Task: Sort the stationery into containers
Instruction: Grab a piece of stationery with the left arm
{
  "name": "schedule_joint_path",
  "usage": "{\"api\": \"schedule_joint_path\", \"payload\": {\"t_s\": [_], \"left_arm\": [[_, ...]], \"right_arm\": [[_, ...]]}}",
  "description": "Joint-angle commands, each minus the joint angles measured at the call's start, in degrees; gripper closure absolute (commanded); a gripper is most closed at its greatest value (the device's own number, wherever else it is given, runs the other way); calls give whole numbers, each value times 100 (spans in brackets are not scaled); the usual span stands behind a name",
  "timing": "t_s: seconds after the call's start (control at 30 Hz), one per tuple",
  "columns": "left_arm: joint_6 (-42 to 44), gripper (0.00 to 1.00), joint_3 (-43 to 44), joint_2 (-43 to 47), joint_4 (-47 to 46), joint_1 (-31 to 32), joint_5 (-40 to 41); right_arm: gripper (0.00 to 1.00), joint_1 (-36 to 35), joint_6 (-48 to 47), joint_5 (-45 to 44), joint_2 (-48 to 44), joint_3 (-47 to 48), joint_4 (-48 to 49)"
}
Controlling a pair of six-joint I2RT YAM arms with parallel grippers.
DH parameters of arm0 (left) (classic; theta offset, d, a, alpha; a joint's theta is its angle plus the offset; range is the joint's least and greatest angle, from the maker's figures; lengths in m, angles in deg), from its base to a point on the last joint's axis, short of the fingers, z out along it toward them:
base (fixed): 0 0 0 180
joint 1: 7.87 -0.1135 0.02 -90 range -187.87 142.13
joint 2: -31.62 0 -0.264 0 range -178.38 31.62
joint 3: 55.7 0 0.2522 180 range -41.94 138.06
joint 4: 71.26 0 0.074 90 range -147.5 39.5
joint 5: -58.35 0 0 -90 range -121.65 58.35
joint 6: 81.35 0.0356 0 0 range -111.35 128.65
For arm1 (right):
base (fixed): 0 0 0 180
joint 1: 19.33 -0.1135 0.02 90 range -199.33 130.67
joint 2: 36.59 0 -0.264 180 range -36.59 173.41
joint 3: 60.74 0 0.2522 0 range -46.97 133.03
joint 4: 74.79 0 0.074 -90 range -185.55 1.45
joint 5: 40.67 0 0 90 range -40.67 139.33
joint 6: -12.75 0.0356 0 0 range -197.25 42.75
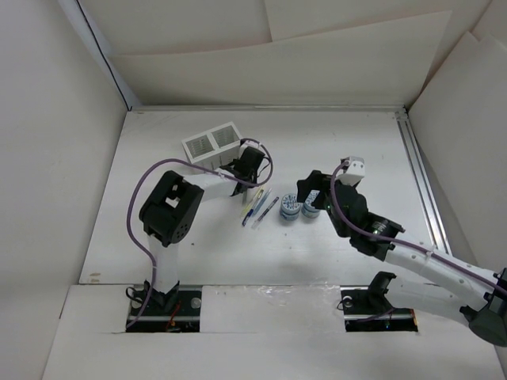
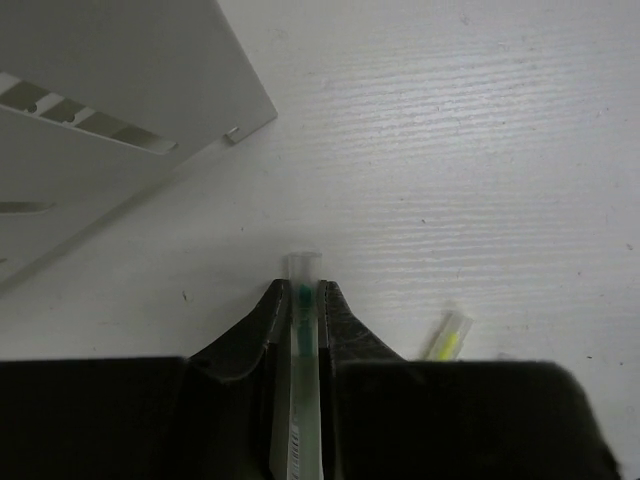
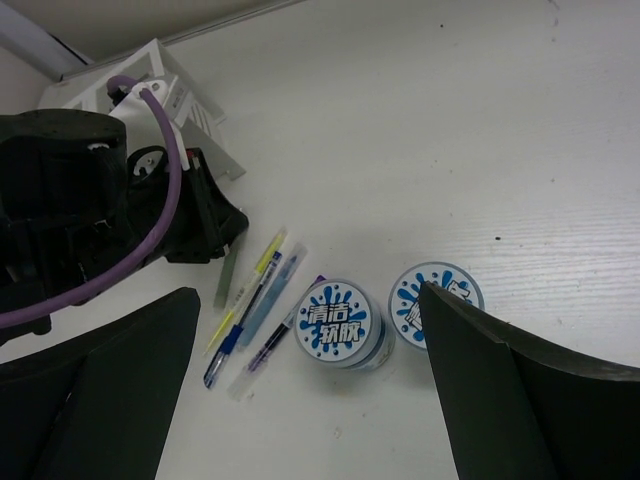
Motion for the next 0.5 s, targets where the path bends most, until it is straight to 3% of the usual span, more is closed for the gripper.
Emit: {"api": "schedule_joint_path", "payload": {"t_s": [0.0, 0.13, 0.47], "left_arm": [[48, 100, 195, -115, 118, 11, -29], [48, 100, 135, 42, 118, 11, 94], [-66, 100, 467, 1632, 241, 11, 534]], "right_arm": [[4, 19, 23, 20, -105, -32, 304], [4, 19, 23, 20, -157, -32, 304], [4, 19, 23, 20, -157, -85, 304]]}}
